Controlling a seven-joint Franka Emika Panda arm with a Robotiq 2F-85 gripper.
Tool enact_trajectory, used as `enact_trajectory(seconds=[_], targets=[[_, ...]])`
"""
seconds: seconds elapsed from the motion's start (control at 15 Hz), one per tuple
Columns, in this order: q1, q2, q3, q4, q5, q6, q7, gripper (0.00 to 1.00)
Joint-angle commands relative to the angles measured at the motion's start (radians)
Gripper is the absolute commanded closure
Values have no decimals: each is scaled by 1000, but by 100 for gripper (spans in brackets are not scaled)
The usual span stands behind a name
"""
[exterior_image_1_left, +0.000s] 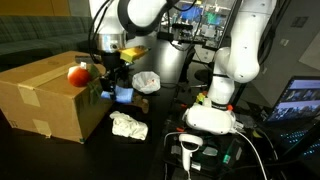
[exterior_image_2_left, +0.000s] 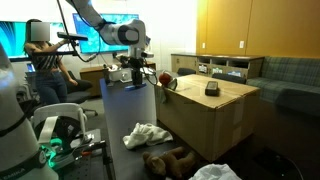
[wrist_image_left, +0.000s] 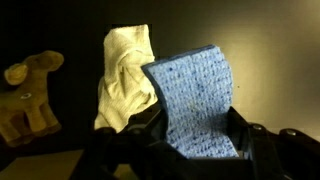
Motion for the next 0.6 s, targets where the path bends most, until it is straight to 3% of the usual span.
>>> enact_trajectory(seconds=[0.0,0.53], targets=[[-34,32,-14,178,-68,-165,91,64],[-62,196,-67,532,-201,-326,91,64]])
